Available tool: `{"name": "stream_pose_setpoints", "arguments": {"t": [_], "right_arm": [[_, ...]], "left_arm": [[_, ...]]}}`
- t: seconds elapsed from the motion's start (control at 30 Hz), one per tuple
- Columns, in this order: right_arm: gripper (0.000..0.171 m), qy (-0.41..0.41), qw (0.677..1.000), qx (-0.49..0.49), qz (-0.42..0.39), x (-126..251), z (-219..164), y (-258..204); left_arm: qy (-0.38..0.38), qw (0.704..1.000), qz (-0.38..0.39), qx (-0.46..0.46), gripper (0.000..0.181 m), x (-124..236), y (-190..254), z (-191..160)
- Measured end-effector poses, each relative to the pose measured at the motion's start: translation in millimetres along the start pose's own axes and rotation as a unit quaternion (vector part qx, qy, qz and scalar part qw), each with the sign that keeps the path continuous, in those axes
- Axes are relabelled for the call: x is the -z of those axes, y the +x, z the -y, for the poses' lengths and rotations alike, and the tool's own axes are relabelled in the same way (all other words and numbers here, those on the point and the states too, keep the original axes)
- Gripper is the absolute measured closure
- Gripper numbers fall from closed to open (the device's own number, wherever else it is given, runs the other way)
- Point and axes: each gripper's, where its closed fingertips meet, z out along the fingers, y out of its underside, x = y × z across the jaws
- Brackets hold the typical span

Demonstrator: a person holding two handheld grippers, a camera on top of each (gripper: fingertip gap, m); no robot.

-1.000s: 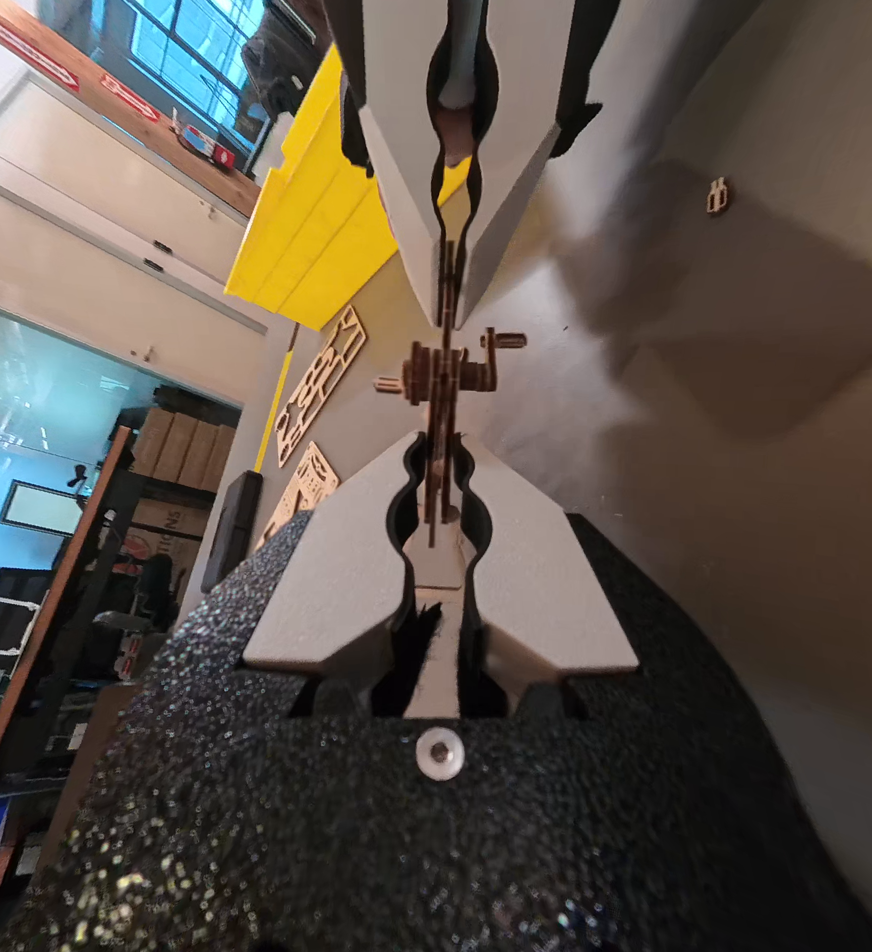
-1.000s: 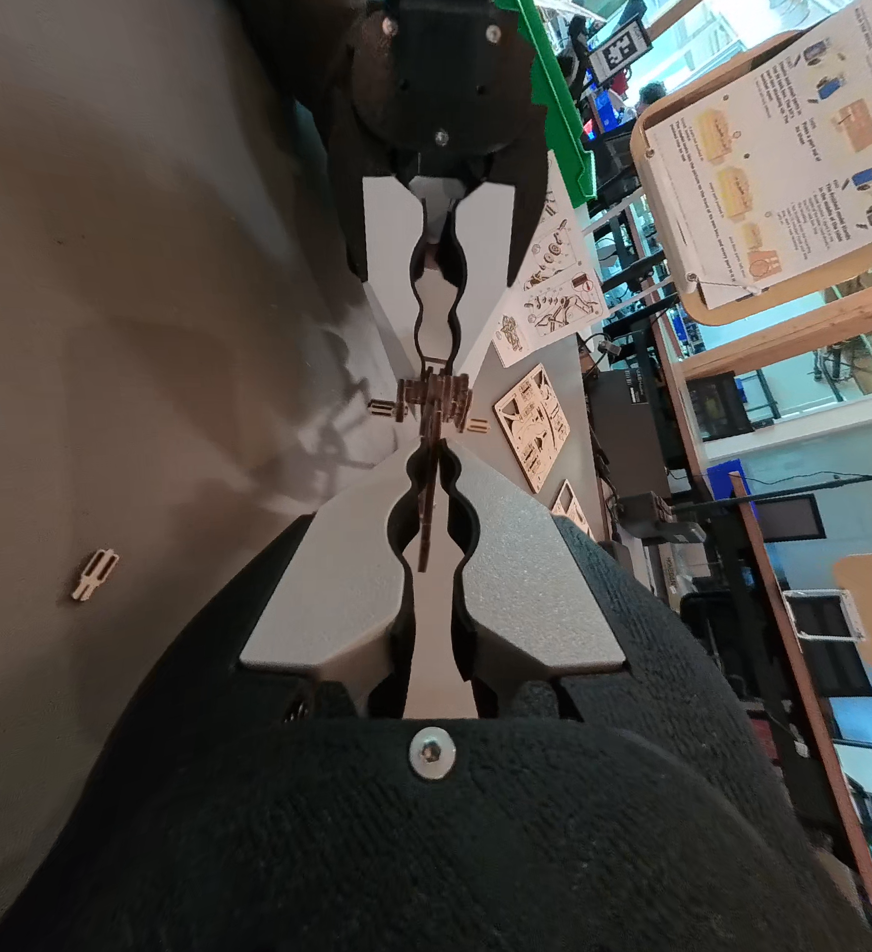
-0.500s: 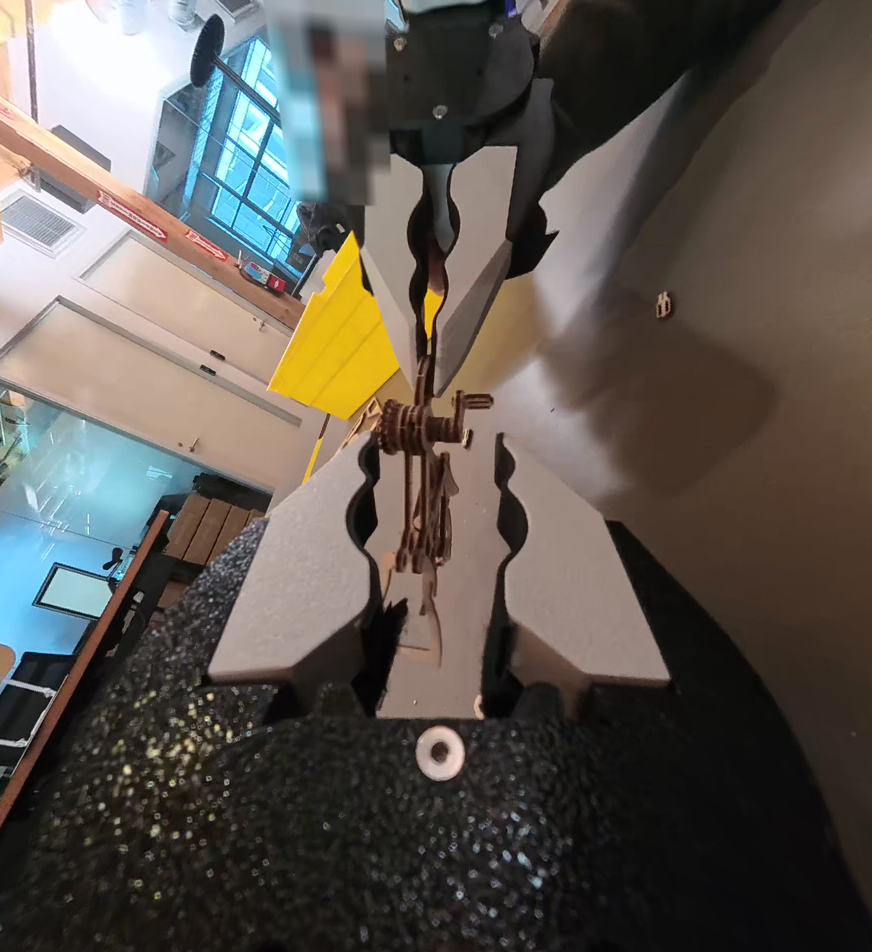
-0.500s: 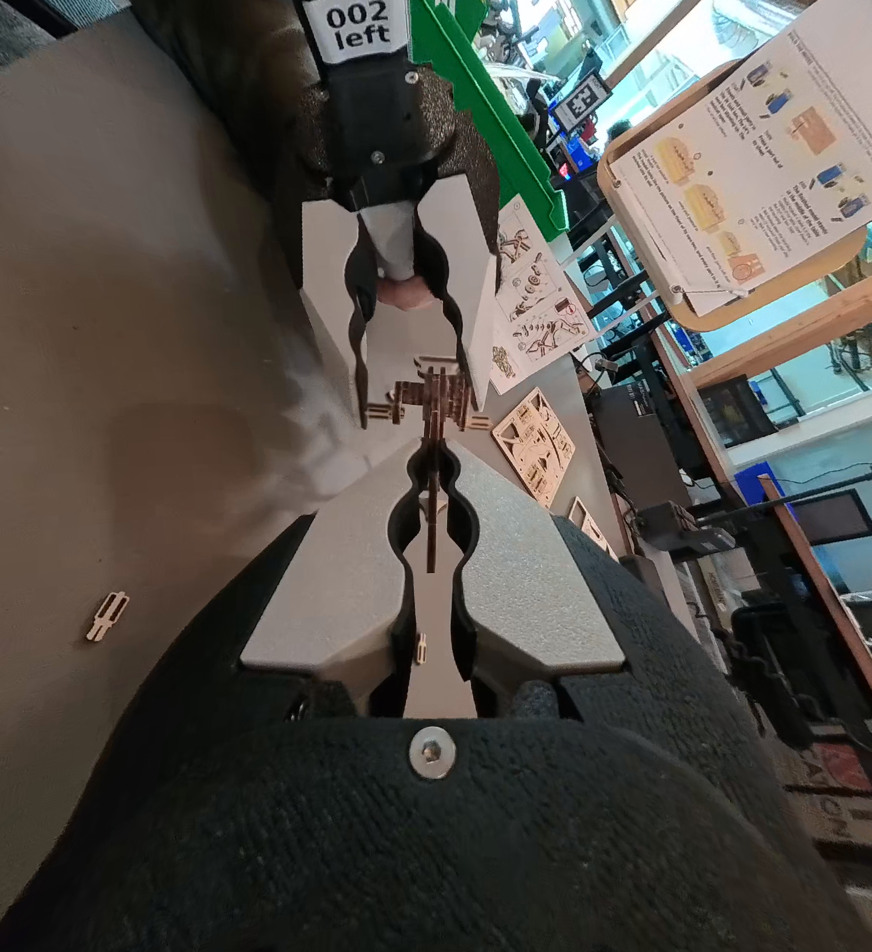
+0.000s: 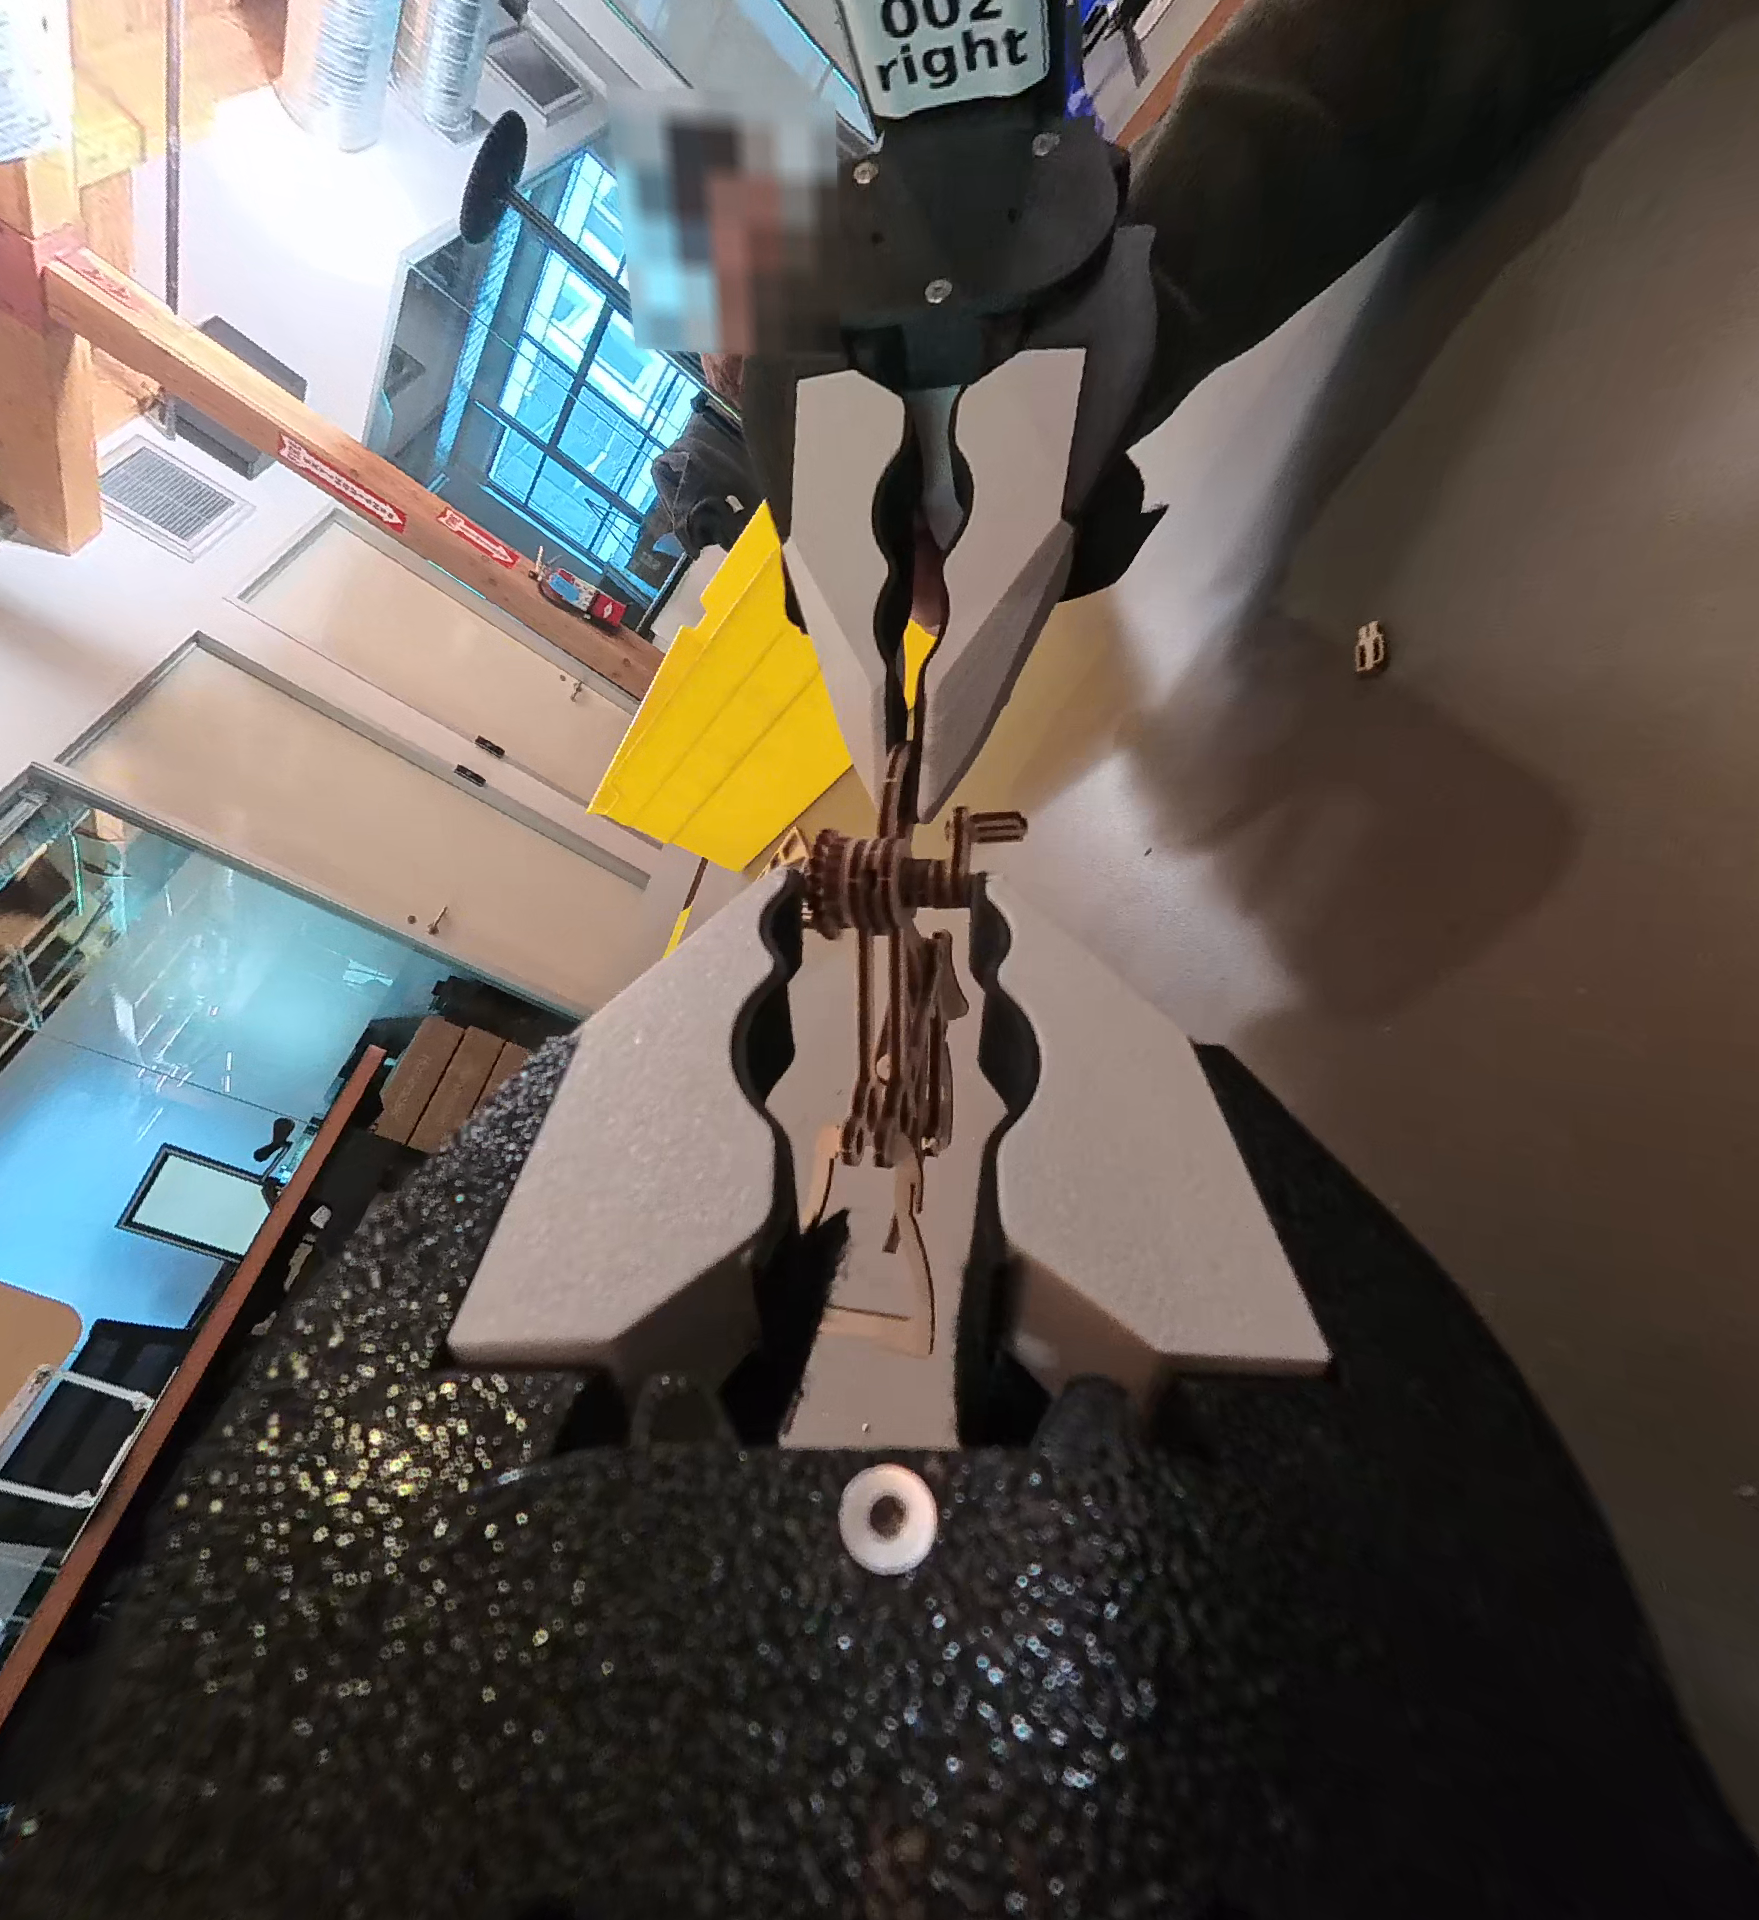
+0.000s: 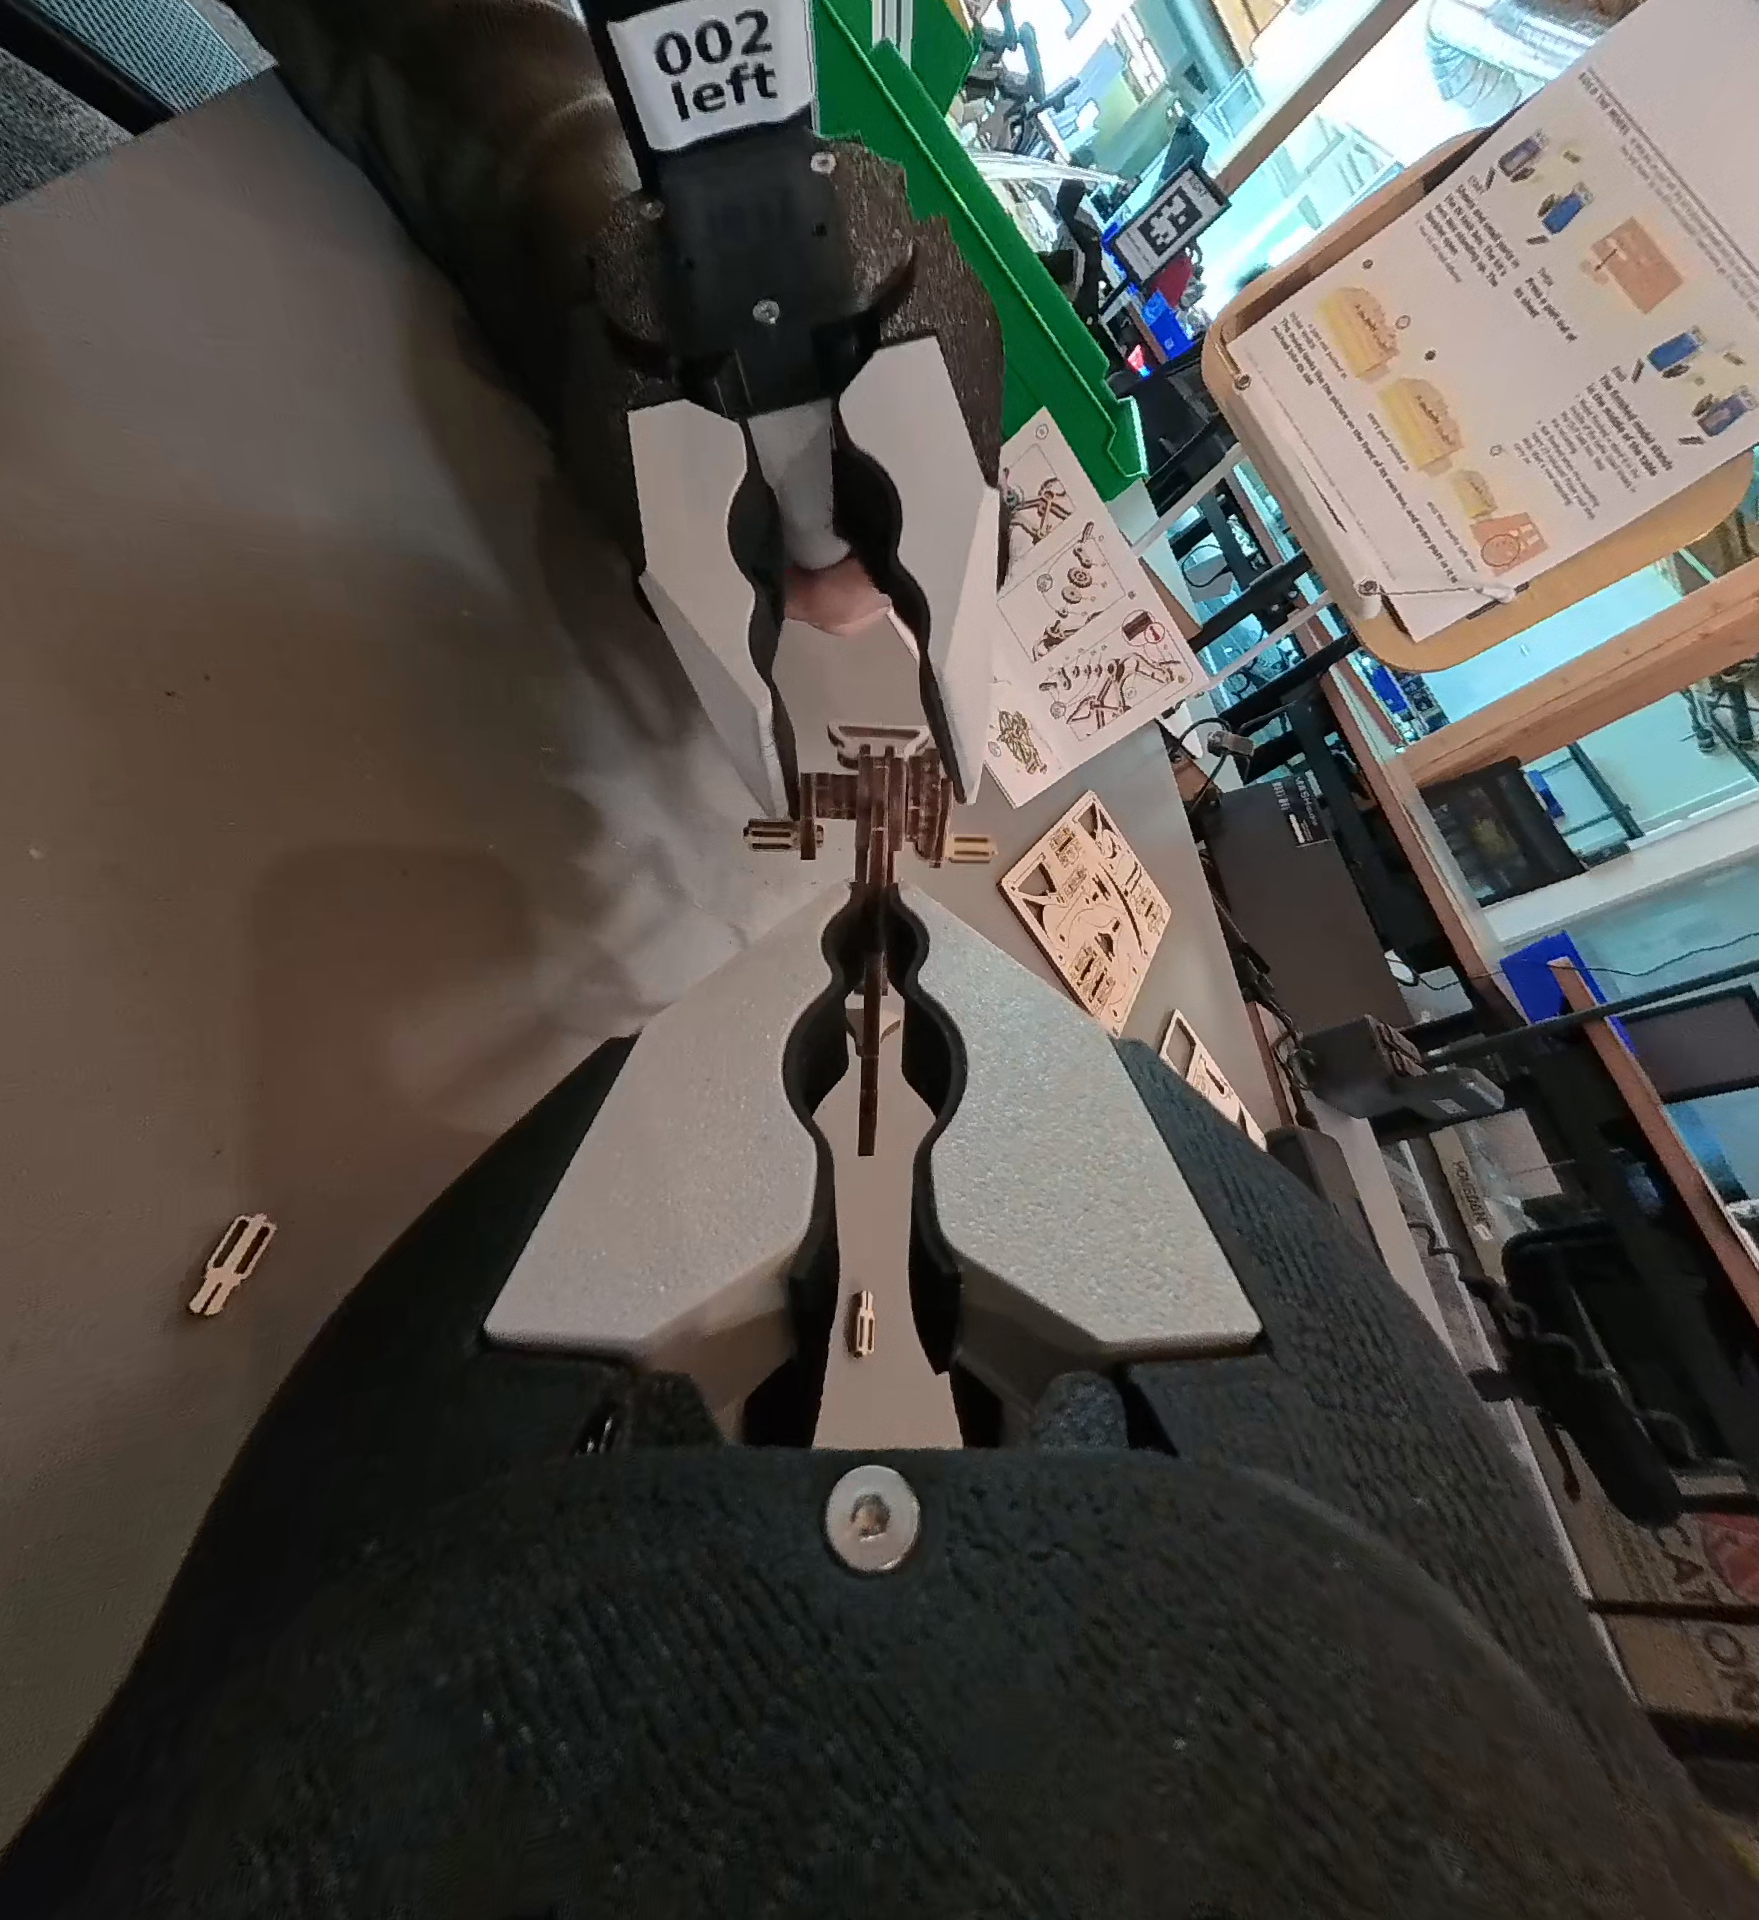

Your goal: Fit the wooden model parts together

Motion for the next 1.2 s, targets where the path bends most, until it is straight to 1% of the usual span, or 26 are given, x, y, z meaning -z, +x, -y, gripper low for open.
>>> {"name": "stream_pose_setpoints", "arguments": {"t": [0.6,1.2], "right_arm": [[0.171,0.000,1.000,0.004,-0.005,0.6,0.5,1.9],[0.171,0.001,1.000,0.006,-0.006,1.0,1.1,2.2]], "left_arm": [[0.001,1.000,0.007,0.020,0.152,0.5,-4.1,-0.7],[0.000,1.000,0.008,0.020,0.152,1.0,-4.7,-0.2]]}}
